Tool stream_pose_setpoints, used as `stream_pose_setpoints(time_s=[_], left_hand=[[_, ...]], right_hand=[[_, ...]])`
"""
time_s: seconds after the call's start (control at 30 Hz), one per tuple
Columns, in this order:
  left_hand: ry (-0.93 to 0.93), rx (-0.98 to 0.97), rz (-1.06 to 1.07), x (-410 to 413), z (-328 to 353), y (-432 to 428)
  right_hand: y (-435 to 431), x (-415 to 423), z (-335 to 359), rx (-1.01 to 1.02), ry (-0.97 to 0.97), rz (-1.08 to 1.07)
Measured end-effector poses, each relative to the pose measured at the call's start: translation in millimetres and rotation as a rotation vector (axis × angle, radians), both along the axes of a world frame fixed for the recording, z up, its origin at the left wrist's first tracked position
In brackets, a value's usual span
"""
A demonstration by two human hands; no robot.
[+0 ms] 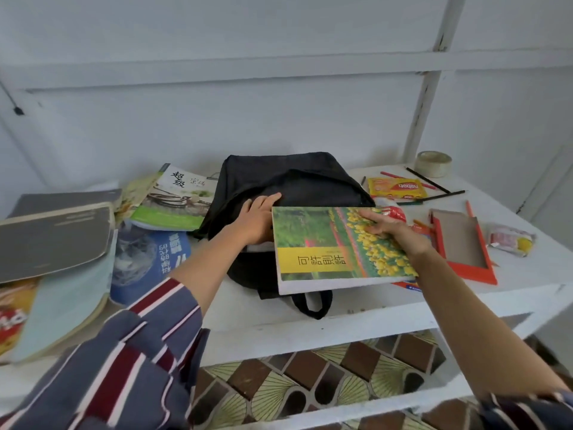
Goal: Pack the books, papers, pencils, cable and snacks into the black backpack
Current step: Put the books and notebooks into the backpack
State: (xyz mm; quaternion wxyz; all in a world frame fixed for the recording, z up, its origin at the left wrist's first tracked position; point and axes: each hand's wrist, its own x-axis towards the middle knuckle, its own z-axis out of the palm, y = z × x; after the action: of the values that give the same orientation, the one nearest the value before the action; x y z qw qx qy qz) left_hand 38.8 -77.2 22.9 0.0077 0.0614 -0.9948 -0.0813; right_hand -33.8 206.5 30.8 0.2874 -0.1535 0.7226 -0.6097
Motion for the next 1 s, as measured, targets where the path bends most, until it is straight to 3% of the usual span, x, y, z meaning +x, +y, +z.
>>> stream_pose_setpoints(time_s=[0.2,0.37,0.6,0.73,0.87,1.0], left_hand=[[0.029,-0.049,-0.026,-13.3,12.7,-8.5],[0.223,0.008,-0.014,-31.7,51.2,-20.1],[0.267,0.150,-0.064,-40.8,69.2,-25.9],[0.262,0.231,-0.083,-42.7,71.1,-29.3],[0.253,0.247,-0.099,-42.3,71.9,-28.4],[0.232,0.235,-0.092,-41.6,72.0,-29.6]], right_hand=[[-1.5,-9.5,-4.0,0.070,-0.025,0.017],[-5.8,-15.4,-0.4,0.041,-0.075,-0.052],[-39.6,-13.3,-1.2,-0.416,-0.249,-0.462],[-75.2,1.0,-7.9,-0.509,-0.274,-0.600],[-111.2,8.2,-15.1,-0.356,-0.145,-0.574],[-112.2,5.6,-3.7,0.185,0.000,-0.173]])
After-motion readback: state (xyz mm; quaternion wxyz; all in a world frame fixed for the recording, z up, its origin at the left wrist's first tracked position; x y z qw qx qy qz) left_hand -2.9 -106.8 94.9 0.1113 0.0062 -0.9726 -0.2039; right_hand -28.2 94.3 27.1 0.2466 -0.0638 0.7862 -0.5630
